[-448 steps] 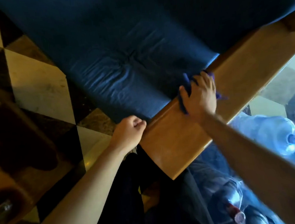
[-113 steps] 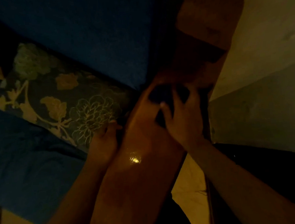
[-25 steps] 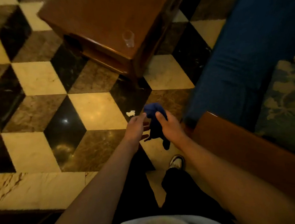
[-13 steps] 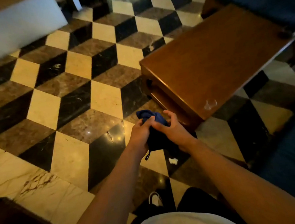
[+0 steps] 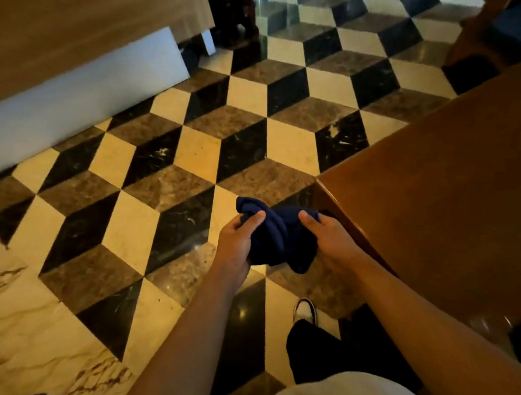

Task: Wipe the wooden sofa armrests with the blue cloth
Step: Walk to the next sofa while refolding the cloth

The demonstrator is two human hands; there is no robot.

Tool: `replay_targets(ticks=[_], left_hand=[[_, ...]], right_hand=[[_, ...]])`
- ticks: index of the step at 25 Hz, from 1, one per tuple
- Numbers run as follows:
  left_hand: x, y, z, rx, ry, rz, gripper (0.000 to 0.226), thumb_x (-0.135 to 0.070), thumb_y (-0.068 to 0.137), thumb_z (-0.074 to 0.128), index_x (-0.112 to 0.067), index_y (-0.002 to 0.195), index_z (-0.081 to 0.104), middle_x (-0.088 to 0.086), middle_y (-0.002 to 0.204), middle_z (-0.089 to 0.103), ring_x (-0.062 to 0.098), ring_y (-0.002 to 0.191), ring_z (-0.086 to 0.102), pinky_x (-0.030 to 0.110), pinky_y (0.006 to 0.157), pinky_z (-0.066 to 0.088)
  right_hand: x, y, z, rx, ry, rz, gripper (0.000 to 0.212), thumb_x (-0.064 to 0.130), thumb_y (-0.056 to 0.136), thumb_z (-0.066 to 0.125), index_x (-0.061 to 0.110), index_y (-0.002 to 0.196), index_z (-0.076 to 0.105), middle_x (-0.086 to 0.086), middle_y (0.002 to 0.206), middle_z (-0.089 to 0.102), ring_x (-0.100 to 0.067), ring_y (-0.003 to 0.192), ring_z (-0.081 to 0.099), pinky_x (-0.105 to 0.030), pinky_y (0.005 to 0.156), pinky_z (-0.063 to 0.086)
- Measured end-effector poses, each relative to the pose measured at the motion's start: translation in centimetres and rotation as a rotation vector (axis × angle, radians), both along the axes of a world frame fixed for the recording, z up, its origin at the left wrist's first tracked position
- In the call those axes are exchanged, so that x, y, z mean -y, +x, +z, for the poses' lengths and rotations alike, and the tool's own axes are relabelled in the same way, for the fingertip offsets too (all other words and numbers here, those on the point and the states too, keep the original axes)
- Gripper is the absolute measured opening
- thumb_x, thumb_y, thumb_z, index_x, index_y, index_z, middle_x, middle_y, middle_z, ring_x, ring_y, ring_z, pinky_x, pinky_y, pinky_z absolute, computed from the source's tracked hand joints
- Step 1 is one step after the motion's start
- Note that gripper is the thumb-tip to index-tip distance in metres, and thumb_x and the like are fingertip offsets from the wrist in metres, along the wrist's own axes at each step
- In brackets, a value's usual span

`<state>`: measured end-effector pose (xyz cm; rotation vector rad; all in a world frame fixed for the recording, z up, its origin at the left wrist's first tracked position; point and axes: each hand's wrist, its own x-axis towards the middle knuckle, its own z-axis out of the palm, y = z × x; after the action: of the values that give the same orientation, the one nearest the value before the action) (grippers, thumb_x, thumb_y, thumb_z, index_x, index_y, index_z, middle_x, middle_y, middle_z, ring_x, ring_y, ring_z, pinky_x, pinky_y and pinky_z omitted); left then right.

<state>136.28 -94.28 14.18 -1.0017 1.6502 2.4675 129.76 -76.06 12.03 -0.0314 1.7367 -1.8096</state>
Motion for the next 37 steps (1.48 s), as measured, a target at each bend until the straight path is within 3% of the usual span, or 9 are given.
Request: replay_targets(ticks=[7,11,16,19,21,24,26,30,37], left_hand=[[9.7,-17.2,4.1,-0.159,-0.029,0.022,0.048,0.015,0.081,0.058,-0.002,0.126,0.055,0.025,0.132,0.062,0.046,0.121,0.060,0.060,0.103,0.048],[14.4,-28.6,4.2,-0.289,0.094,0.013,0.033,0.004,0.080,0.057,-0.014,0.104,0.069,0.021,0.117,0.067,0.046,0.119,0.060,0.058,0.099,0.051],[18.7,-45.4,3.4,-0.293,0.087,-0.047,0.028,0.003,0.084,0.063,-0.013,0.107,0.068,0.010,0.100,0.076,0.030,0.095,0.070,0.041,0.082,0.057],[20.7,-54.9,4.2,-0.294,0.188,-0.114,0.039,0.004,0.067,0.057,-0.002,0.104,0.064,0.014,0.102,0.068,0.029,0.096,0.062,0.037,0.080,0.048],[21.7,-60.2,4.9,-0.288,0.363,-0.254,0.044,-0.003,0.057,0.062,-0.003,0.100,0.070,0.013,0.106,0.071,0.027,0.099,0.063,0.034,0.080,0.049],[21.3,-67.1,4.8,-0.150,0.623,-0.437,0.036,-0.027,0.085,0.064,-0.006,0.113,0.073,0.014,0.121,0.073,0.028,0.115,0.066,0.037,0.094,0.053],[19.8,-71.5,3.8,-0.018,0.541,-0.542,0.041,-0.036,0.095,0.058,-0.007,0.122,0.069,0.015,0.123,0.072,0.027,0.111,0.070,0.036,0.086,0.058],[14.4,-82.5,1.6,0.047,0.315,-0.646,0.023,-0.007,0.088,0.054,-0.002,0.108,0.066,0.018,0.107,0.068,0.025,0.081,0.072,0.032,0.061,0.057],[0.1,-103.6,2.8,-0.064,-0.079,-0.877,0.077,0.025,0.067,0.059,-0.022,0.127,0.064,0.015,0.103,0.070,0.024,0.088,0.069,0.030,0.062,0.057]], right_hand=[[7.9,-21.0,9.7,-0.336,0.050,0.076,0.013,0.038,0.101,0.055,0.038,0.103,0.068,0.028,0.096,0.075,0.006,0.095,0.070,-0.009,0.073,0.053],[11.8,-32.1,12.7,-0.586,0.135,0.193,0.016,0.026,0.103,0.056,0.038,0.109,0.065,0.017,0.099,0.073,0.007,0.098,0.066,-0.014,0.084,0.052],[17.0,-46.2,13.7,-0.862,0.383,0.257,0.022,0.021,0.104,0.057,0.011,0.120,0.068,-0.004,0.108,0.070,-0.007,0.097,0.063,-0.020,0.085,0.049],[18.9,-53.4,13.5,-0.766,0.455,0.041,0.023,0.024,0.104,0.056,0.013,0.121,0.067,-0.004,0.112,0.070,-0.013,0.102,0.064,-0.024,0.088,0.050],[19.2,-57.5,13.1,-0.637,0.473,-0.137,0.021,0.028,0.105,0.055,0.014,0.116,0.065,-0.002,0.110,0.067,-0.007,0.095,0.063,-0.012,0.079,0.049],[18.3,-62.6,12.2,-0.520,0.415,-0.326,0.010,0.027,0.106,0.051,0.025,0.102,0.060,0.003,0.100,0.062,0.013,0.085,0.061,-0.002,0.069,0.042],[17.2,-65.7,10.9,-0.463,0.388,-0.353,0.010,0.026,0.107,0.050,0.023,0.105,0.059,0.005,0.099,0.061,0.020,0.080,0.059,-0.003,0.069,0.043],[11.9,-74.0,8.2,-0.432,0.411,-0.444,0.017,0.029,0.107,0.050,0.017,0.110,0.062,-0.003,0.102,0.066,0.013,0.085,0.062,-0.009,0.071,0.047],[-2.9,-88.9,5.0,-0.318,0.419,-0.677,0.032,0.035,0.106,0.051,0.009,0.099,0.068,-0.011,0.090,0.072,-0.009,0.082,0.067,-0.043,0.072,0.051]])
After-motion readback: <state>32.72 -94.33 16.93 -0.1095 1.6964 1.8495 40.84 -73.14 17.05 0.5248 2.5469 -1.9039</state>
